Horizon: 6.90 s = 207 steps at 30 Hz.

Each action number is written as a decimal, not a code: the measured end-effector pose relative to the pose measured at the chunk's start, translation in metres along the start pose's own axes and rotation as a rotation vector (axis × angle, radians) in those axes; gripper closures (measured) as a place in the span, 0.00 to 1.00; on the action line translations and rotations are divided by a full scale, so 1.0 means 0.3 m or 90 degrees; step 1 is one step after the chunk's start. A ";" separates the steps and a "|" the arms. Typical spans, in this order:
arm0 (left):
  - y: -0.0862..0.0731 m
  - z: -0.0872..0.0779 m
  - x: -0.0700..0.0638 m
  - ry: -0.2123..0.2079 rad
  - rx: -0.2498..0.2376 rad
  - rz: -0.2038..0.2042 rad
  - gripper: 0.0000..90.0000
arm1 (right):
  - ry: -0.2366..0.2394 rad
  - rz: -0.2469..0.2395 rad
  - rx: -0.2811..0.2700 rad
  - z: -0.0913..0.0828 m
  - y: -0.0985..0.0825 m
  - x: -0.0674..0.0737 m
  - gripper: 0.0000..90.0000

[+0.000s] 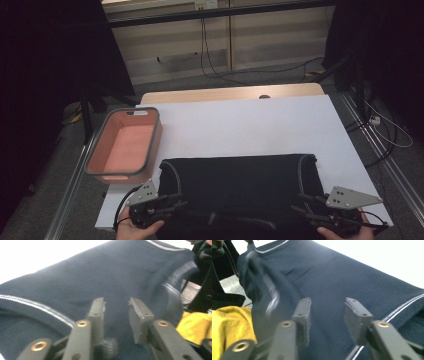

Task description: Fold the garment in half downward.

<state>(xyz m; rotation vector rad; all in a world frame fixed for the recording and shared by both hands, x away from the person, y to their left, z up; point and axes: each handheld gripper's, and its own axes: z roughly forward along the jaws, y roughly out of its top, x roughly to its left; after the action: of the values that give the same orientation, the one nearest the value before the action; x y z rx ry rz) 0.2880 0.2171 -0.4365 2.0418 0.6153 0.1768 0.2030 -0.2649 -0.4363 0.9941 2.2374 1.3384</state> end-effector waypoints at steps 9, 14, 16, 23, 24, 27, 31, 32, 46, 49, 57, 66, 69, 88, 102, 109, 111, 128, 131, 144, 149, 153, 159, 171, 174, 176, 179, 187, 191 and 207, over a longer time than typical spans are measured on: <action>0.002 0.054 0.029 0.041 0.020 -0.009 0.32 | -0.043 0.020 0.011 0.028 0.012 -0.073 0.49; 0.011 0.095 0.050 0.070 0.026 -0.007 0.20 | -0.064 0.030 0.029 0.057 0.019 -0.123 0.42; 0.019 0.111 0.055 0.083 0.032 0.003 0.15 | -0.074 0.031 0.033 0.064 0.022 -0.142 0.41; 0.056 0.165 0.100 0.076 0.038 0.008 0.06 | -0.089 0.058 0.044 0.080 0.040 -0.213 0.31; 0.057 0.170 0.105 0.074 0.037 0.010 0.05 | -0.095 0.057 0.042 0.082 0.045 -0.222 0.29; 0.065 0.188 0.116 0.066 0.029 0.006 0.05 | -0.090 0.074 0.034 0.088 0.064 -0.250 0.25; 0.085 0.206 0.135 0.072 0.030 0.009 0.05 | -0.105 0.083 0.026 0.102 0.101 -0.289 0.19; 0.094 0.213 0.144 0.080 0.028 -0.001 0.05 | -0.107 0.084 0.024 0.105 0.108 -0.297 0.20; 0.105 0.219 0.149 0.097 0.010 -0.004 0.07 | -0.163 0.118 0.025 0.195 0.169 -0.461 0.35; 0.087 0.217 0.140 0.099 0.020 0.002 0.07 | -0.175 0.131 0.034 0.193 0.148 -0.483 0.40; 0.075 0.204 0.141 0.106 0.025 0.003 0.07 | -0.190 0.148 0.062 0.171 0.102 -0.532 0.55; 0.072 0.203 0.140 0.104 0.024 0.003 0.07 | -0.176 0.157 0.107 0.173 0.055 -0.545 0.57; 0.072 0.205 0.141 0.104 0.027 0.003 0.07 | -0.171 0.160 0.114 0.179 0.048 -0.546 0.56; 0.071 0.205 0.141 0.099 0.024 0.007 0.07 | -0.148 0.163 0.135 0.201 0.029 -0.541 0.47; 0.071 0.203 0.141 0.104 0.025 0.007 0.07 | -0.113 0.159 0.163 0.201 0.035 -0.526 0.58; 0.071 0.205 0.141 0.104 0.027 0.009 0.07 | -0.098 0.162 0.161 0.201 0.035 -0.526 0.67; 0.070 0.205 0.141 0.103 0.027 0.007 0.07 | -0.085 0.165 0.157 0.202 0.035 -0.526 0.74; 0.073 0.199 0.143 0.108 0.018 0.006 0.07 | -0.118 0.160 0.083 0.182 0.053 -0.510 0.89; 0.074 0.196 0.143 0.112 0.014 0.006 0.07 | -0.131 0.154 0.071 0.173 0.061 -0.509 0.89; 0.106 0.207 0.161 0.111 -0.001 -0.011 0.08 | -0.173 0.151 0.046 0.153 0.077 -0.525 0.90; 0.126 0.211 0.174 0.100 0.001 -0.013 0.09 | -0.175 0.149 0.042 0.138 0.089 -0.539 0.91; 0.157 0.217 0.180 0.090 -0.002 -0.024 0.12 | -0.183 0.151 0.042 0.132 0.093 -0.548 0.91; 0.179 0.220 0.201 0.113 -0.025 -0.027 0.12 | -0.198 0.154 0.037 0.114 0.101 -0.575 0.91; 0.242 0.274 0.221 0.124 -0.016 -0.013 0.11 | -0.225 0.175 0.023 0.068 0.096 -0.634 0.91; 0.244 0.288 0.257 0.135 -0.009 -0.046 0.11 | -0.238 0.180 0.019 0.054 0.104 -0.650 0.91; 0.244 0.292 0.273 0.137 -0.003 -0.051 0.14 | -0.250 0.182 0.015 0.038 0.109 -0.668 0.91; 0.247 0.303 0.300 0.147 0.007 -0.065 0.18 | -0.267 0.191 0.012 0.015 0.115 -0.695 0.91; 0.259 0.337 0.377 0.176 0.034 -0.085 0.46 | -0.267 0.208 0.009 0.042 0.073 -0.710 0.91; 0.238 0.353 0.401 0.160 0.061 -0.110 0.58 | -0.261 0.206 0.005 0.051 0.065 -0.706 0.91; 0.198 0.379 0.414 0.158 0.107 -0.141 0.57 | -0.255 0.199 0.018 0.061 0.041 -0.703 0.91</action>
<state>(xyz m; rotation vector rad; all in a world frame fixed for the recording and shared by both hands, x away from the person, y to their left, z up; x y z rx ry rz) 0.4573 0.1665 -0.4616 2.1104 1.0358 0.2564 0.3652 -0.4014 -0.4464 1.5196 1.8588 1.0992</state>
